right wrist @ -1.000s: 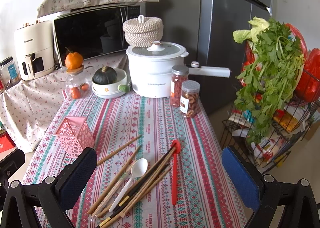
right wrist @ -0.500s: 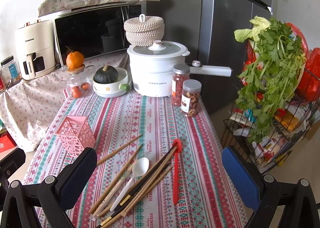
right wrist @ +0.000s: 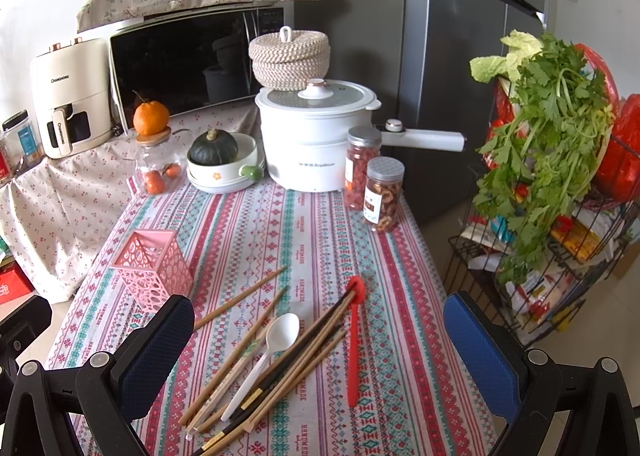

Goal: Organize utensils

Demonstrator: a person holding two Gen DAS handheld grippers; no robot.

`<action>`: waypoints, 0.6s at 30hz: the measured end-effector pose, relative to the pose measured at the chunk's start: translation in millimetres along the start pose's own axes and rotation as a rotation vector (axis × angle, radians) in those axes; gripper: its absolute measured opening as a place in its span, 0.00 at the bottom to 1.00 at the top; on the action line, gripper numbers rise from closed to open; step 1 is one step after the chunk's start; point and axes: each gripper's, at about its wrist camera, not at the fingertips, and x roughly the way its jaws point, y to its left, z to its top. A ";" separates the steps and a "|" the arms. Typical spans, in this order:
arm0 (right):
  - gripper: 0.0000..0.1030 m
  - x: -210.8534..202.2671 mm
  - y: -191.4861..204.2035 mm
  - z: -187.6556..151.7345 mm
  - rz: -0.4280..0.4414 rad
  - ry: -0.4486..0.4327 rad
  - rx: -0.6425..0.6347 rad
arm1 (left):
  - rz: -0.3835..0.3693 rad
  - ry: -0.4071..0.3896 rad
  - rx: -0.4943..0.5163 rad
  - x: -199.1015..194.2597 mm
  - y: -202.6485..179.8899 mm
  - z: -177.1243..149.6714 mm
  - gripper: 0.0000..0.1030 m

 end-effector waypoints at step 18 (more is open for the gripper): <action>0.99 1.5 -0.5 -1.0 0.004 0.003 0.001 | 0.001 -0.004 -0.001 -0.6 0.0 1.5 0.97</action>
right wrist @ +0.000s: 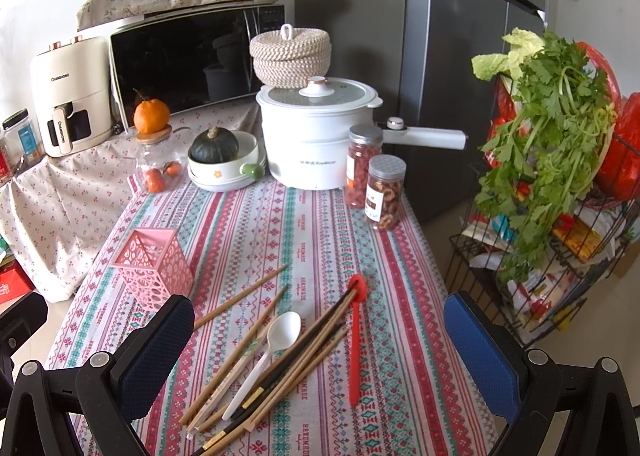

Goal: Organize utensils

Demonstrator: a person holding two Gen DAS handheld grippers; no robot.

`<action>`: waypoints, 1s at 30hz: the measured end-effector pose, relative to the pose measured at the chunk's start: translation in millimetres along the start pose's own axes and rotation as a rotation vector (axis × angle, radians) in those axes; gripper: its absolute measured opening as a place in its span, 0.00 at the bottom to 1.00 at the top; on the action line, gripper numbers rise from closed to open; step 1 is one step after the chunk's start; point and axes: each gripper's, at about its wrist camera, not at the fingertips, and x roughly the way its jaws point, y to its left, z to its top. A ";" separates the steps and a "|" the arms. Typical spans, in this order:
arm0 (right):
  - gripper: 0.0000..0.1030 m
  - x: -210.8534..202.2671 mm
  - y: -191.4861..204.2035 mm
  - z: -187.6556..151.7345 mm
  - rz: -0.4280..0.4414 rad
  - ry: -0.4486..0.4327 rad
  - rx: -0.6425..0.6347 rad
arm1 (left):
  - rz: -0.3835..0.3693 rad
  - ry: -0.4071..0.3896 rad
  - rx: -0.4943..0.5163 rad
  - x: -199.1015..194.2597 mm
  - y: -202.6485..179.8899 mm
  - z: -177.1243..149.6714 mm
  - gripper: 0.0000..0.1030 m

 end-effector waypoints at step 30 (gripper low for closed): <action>0.99 122.7 -74.0 5.5 -0.045 0.366 0.146 | -0.173 0.315 0.086 94.9 -22.7 17.2 0.97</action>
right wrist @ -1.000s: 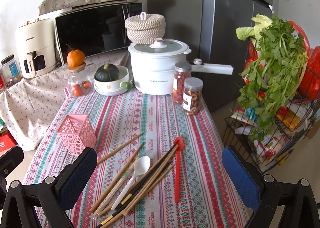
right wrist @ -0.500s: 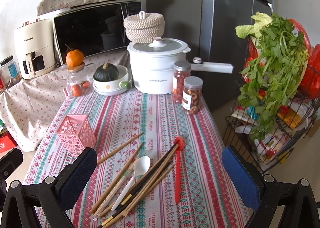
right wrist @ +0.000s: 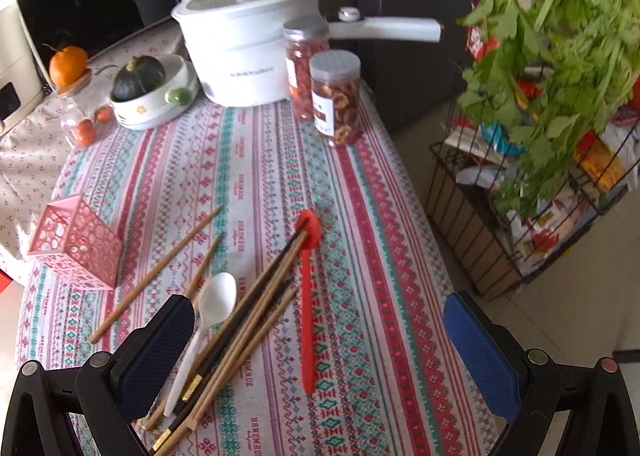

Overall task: Organize utensils
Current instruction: 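Grasp a wooden chopstick with the left tool while the right tool grasps another chopstick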

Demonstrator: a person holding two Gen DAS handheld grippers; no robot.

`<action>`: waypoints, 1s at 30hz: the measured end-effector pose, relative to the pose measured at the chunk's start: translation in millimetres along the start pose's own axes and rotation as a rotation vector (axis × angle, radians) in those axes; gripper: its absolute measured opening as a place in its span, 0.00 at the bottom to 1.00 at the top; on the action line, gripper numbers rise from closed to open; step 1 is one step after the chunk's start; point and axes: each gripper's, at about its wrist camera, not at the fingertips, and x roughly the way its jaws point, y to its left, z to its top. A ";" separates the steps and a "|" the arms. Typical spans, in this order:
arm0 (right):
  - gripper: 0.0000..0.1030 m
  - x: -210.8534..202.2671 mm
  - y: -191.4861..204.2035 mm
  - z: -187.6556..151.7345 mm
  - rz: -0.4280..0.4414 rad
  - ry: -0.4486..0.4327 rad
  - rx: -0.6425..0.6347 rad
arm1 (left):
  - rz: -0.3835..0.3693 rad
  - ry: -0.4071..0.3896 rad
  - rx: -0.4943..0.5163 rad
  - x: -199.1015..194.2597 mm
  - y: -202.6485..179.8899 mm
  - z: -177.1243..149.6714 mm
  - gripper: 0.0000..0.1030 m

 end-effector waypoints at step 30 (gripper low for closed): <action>0.90 100.1 -51.4 26.2 0.133 0.324 0.148 | 0.104 0.375 0.200 270.4 -60.8 91.7 0.19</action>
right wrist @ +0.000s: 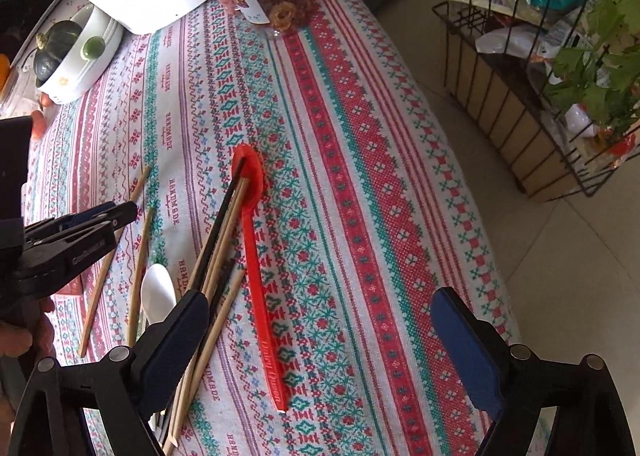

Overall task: Organize utensils
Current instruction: 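Grasp a wooden chopstick with the left tool while the right tool grasps another chopstick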

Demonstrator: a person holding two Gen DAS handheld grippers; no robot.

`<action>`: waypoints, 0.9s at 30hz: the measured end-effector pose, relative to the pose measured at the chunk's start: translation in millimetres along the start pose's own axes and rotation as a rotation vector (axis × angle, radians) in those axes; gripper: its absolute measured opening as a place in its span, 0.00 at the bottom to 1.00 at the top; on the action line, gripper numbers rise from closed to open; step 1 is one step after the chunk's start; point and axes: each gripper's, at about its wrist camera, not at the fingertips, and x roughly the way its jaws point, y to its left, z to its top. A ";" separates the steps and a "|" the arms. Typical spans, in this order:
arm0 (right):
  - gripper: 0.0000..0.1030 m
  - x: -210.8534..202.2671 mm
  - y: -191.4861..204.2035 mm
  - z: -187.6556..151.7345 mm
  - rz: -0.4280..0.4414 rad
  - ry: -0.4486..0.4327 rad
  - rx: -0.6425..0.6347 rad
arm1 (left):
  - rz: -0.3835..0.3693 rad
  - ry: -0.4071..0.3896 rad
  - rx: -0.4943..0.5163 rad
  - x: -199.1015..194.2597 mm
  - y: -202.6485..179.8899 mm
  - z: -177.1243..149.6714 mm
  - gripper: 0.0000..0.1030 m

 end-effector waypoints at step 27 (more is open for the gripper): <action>0.36 40.5 25.4 9.0 0.105 0.059 -0.001 | -0.240 -0.273 0.021 -145.3 35.7 -131.0 0.05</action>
